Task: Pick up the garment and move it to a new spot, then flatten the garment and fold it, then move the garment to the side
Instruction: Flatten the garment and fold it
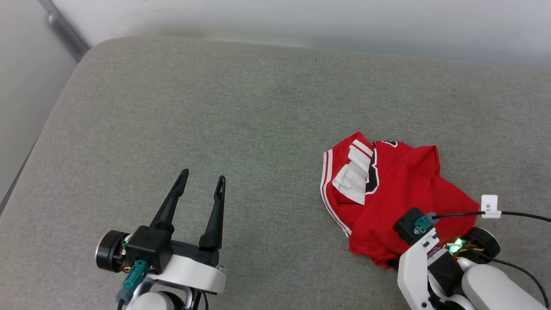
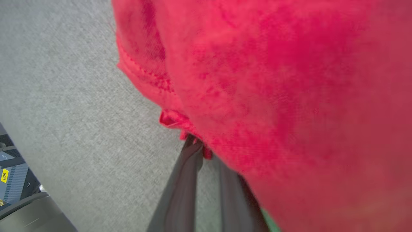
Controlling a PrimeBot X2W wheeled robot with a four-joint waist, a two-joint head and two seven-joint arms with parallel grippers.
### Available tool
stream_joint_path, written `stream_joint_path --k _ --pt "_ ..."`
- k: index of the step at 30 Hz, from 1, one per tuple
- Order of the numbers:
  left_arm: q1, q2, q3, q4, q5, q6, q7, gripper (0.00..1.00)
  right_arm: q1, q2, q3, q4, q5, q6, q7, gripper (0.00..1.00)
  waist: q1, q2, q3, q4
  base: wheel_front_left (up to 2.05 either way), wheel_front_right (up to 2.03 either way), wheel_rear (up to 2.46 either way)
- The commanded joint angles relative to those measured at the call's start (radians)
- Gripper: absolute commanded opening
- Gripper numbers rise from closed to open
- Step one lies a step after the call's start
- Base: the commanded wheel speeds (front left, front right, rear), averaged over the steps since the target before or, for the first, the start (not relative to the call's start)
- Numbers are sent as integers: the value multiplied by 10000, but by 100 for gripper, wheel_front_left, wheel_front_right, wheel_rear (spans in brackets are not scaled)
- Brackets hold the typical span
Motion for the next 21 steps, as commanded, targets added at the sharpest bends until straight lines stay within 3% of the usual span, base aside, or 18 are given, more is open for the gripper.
stream_joint_path --k 1,6,12,15,21 --pt "-122 -14 60 24 82 -14 -27 100 667 36 398 820 -18 -21 165 0 2 0 -87 -131 0 0 0" --pt "82 -39 220 69 143 -49 -27 100 759 -85 -422 37 216 -24 -435 0 2 0 -405 -566 0 0 0" --pt "308 -42 450 23 201 -60 -27 100 1406 -203 -2543 -1861 748 -16 -1106 0 2 0 -703 -1281 0 0 0" --pt "325 -53 486 -12 258 -80 -27 100 1899 -389 -3765 -2716 646 -14 -1044 0 2 0 -744 -1601 0 0 0" --pt "214 -62 536 4 315 -120 -27 100 3014 -113 -6046 -3690 390 -14 -424 0 2 0 -721 -1988 0 0 0"
